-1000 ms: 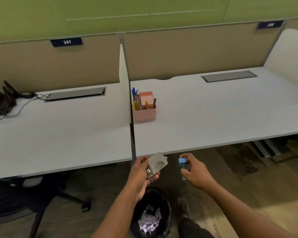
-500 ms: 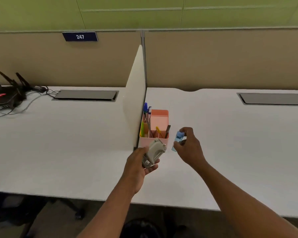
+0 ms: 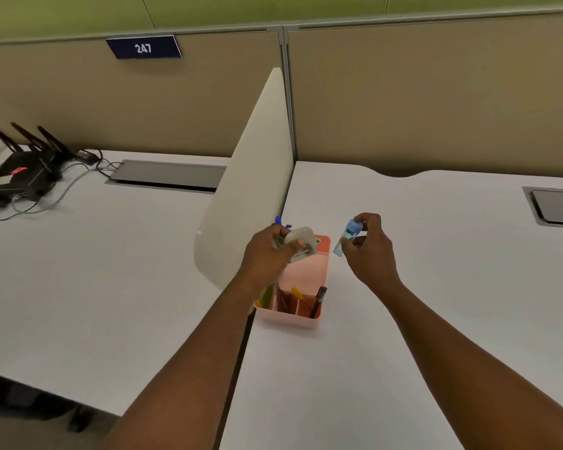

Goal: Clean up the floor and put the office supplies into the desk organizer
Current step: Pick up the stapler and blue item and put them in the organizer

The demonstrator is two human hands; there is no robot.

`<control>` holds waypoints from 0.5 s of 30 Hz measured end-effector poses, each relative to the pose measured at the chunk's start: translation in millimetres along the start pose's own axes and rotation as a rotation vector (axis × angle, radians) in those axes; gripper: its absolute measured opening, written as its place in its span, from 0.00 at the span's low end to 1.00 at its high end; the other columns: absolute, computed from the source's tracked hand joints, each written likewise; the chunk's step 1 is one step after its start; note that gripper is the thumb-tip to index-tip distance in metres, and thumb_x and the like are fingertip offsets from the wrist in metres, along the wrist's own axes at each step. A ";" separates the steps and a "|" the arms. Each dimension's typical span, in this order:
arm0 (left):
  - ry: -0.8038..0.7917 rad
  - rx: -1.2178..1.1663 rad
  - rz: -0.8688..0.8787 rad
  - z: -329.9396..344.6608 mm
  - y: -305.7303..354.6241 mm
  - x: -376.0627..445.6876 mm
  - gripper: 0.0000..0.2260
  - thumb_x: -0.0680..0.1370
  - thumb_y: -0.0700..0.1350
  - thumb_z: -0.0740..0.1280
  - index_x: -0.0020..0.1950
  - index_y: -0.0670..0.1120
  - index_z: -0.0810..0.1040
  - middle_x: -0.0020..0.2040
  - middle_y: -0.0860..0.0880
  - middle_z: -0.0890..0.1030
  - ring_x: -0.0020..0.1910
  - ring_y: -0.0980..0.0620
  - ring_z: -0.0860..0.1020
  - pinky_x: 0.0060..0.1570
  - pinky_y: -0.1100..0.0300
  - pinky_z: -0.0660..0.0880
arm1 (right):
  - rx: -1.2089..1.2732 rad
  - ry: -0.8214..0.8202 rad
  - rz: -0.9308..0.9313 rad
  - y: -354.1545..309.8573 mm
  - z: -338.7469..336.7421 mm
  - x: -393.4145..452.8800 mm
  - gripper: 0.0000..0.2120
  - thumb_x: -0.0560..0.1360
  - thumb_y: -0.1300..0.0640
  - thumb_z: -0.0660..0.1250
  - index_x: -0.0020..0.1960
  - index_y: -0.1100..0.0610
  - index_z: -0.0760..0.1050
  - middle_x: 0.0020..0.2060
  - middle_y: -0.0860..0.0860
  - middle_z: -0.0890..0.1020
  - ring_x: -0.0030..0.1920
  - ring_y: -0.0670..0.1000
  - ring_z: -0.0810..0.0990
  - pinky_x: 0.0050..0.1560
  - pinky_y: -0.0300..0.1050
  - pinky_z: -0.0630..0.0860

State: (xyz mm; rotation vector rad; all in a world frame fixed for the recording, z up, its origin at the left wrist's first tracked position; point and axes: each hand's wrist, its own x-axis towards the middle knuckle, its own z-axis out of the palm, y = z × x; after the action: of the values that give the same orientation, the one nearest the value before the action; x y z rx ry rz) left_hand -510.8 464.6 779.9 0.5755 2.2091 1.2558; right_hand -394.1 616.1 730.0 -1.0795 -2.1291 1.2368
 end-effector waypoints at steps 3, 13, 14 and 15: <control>-0.193 0.154 -0.012 -2.6 5.7 36.8 0.21 0.69 0.46 0.78 0.57 0.51 0.71 0.53 0.48 0.77 0.50 0.47 0.78 0.49 0.49 0.81 | 0.012 0.008 -0.006 7.1 -2.0 24.7 0.17 0.76 0.62 0.69 0.56 0.49 0.63 0.51 0.48 0.75 0.47 0.49 0.78 0.46 0.39 0.76; -0.586 0.515 -0.125 28.8 -6.5 108.6 0.24 0.67 0.47 0.79 0.59 0.44 0.77 0.55 0.44 0.82 0.56 0.44 0.79 0.57 0.48 0.78 | -0.032 -0.153 -0.170 20.0 29.3 56.3 0.17 0.73 0.60 0.73 0.56 0.54 0.67 0.52 0.51 0.79 0.48 0.49 0.81 0.50 0.40 0.79; -0.619 0.515 -0.142 30.3 -6.1 112.4 0.24 0.68 0.49 0.79 0.61 0.44 0.77 0.55 0.45 0.82 0.56 0.44 0.79 0.57 0.49 0.77 | -0.042 -0.169 -0.184 22.7 32.7 57.7 0.17 0.73 0.60 0.73 0.56 0.54 0.68 0.51 0.51 0.79 0.48 0.49 0.81 0.50 0.42 0.80; -0.663 0.524 -0.166 31.2 -5.4 115.5 0.24 0.69 0.49 0.78 0.62 0.45 0.77 0.56 0.45 0.82 0.57 0.44 0.79 0.55 0.51 0.77 | -0.050 -0.180 -0.196 25.1 35.9 58.9 0.17 0.73 0.60 0.73 0.55 0.54 0.68 0.50 0.51 0.80 0.47 0.49 0.81 0.50 0.44 0.81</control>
State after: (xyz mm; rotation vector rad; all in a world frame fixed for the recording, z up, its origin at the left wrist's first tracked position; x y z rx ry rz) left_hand -580.4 550.9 734.6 0.8381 1.9294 0.3044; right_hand -443.9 652.3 690.2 -0.7816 -2.3484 1.2330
